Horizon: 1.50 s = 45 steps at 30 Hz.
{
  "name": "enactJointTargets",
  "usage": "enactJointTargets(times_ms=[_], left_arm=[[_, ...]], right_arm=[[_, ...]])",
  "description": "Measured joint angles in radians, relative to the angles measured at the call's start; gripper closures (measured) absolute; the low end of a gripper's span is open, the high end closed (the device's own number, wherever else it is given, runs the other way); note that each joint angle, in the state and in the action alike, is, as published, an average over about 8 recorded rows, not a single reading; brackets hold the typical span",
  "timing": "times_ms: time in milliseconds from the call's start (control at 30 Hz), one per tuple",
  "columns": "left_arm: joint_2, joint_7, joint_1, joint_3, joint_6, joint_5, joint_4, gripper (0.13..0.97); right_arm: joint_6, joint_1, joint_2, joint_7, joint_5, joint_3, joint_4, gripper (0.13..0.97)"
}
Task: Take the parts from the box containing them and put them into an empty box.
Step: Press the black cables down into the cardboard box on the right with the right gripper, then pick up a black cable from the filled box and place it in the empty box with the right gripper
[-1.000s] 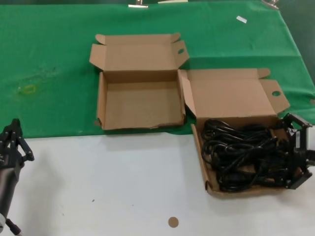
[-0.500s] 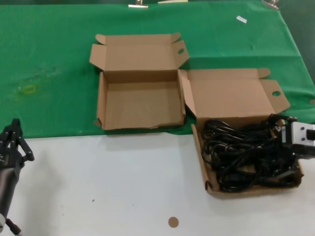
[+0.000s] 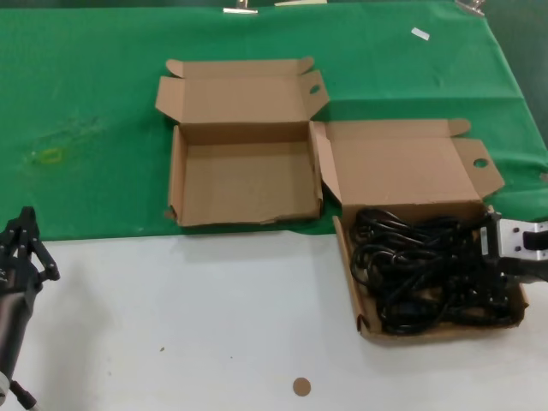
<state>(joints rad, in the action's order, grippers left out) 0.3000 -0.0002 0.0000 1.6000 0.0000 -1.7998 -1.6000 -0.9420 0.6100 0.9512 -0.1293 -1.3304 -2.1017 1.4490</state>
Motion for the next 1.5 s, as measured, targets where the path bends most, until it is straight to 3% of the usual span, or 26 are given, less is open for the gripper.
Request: enactJointTargets(times_ms=[133, 433, 1000, 1500], left_arm=[[0.0, 0.0, 0.0, 0.0, 0.0, 0.0, 0.0, 0.953], [0.0, 0.0, 0.0, 0.0, 0.0, 0.0, 0.0, 0.953], [0.0, 0.0, 0.0, 0.0, 0.0, 0.0, 0.0, 0.953], [0.0, -0.001, 0.0, 0.0, 0.0, 0.0, 0.0, 0.953]], right_arm=[[-0.015, -0.01, -0.005, -0.006, 0.014, 0.018, 0.008, 0.696], [-0.044, -0.03, -0.004, -0.027, 0.041, 0.055, 0.042, 0.844], [-0.157, 0.063, -0.016, -0.065, 0.047, 0.101, 0.089, 0.879], [-0.215, 0.315, -0.228, -0.063, 0.154, 0.018, -0.051, 0.88]])
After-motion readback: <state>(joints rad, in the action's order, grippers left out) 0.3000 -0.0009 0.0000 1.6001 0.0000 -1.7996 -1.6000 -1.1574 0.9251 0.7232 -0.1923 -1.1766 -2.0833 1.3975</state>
